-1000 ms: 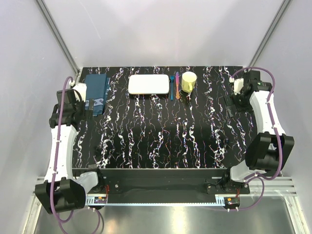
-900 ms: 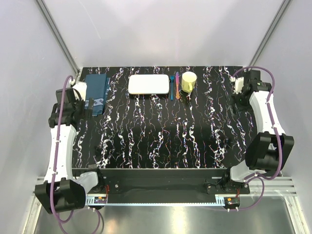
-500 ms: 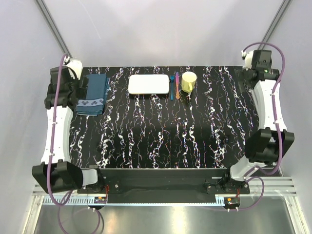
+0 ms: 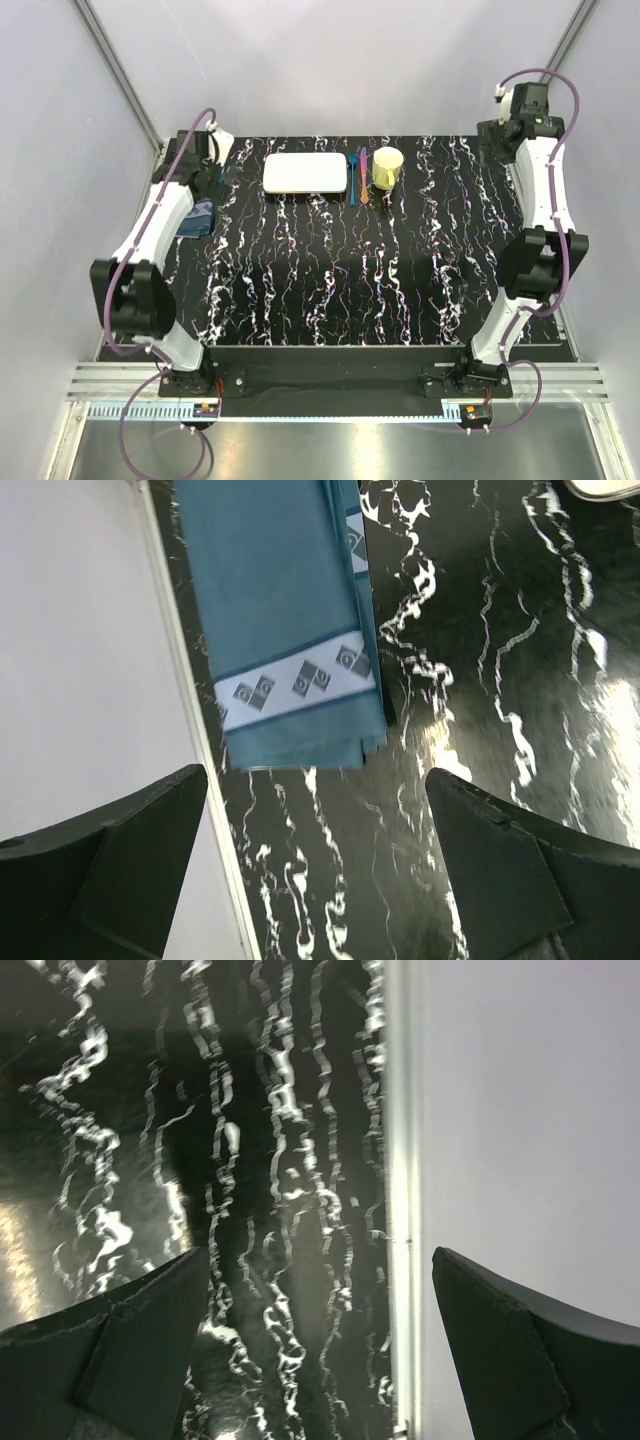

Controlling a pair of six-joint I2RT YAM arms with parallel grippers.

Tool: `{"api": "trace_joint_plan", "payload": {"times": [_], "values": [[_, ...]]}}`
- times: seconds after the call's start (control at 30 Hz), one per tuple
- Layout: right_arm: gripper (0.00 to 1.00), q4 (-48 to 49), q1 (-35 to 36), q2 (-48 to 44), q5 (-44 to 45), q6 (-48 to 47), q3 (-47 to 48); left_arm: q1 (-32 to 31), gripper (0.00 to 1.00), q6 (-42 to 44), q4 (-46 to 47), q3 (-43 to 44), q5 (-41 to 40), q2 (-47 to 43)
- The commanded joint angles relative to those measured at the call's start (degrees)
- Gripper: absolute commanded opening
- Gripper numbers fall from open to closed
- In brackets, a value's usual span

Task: Set the dinner table for one person
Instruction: Pick up the napkin from the corner of the board.

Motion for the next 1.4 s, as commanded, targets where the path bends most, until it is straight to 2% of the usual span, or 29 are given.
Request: {"api": "trace_joint_plan", "payload": {"times": [0.0, 0.13, 0.33, 0.5, 0.6, 1.07, 1.17, 1.37], "values": [[1.00, -3.79, 0.40, 1.17, -7.39, 1.34, 0.66, 0.19, 0.99, -0.98, 1.54, 5.64, -3.30, 7.51], [1.00, -6.07, 0.67, 3.38, -7.57, 1.07, 2.93, 0.19, 0.99, -3.53, 1.72, 10.21, -5.23, 15.52], [1.00, -6.34, 1.63, 3.12, -8.54, -1.38, 3.20, 0.19, 0.89, -6.61, 2.85, 15.14, -9.27, 23.35], [1.00, -6.25, 1.81, 2.68, -8.80, -2.18, 1.88, 0.27, 0.75, -7.14, 4.44, 18.65, -17.18, 28.79], [1.00, -6.33, 1.99, 2.94, -8.80, -2.44, 2.58, 0.36, 0.73, -6.97, 4.44, 19.97, -18.77, 31.26], [1.00, -6.68, 2.78, 5.40, -8.89, -2.70, 5.92, 0.19, 0.62, -7.67, 3.47, 20.41, -18.86, 36.89], [1.00, -6.60, 3.13, 5.49, -8.81, -2.62, 5.84, 0.19, 0.53, -8.02, 3.39, 20.59, -19.03, 37.33], [1.00, -6.69, 3.30, 5.49, -8.63, -2.79, 5.66, 0.19, 0.52, -8.11, 3.12, 20.68, -19.82, 38.56]]}}
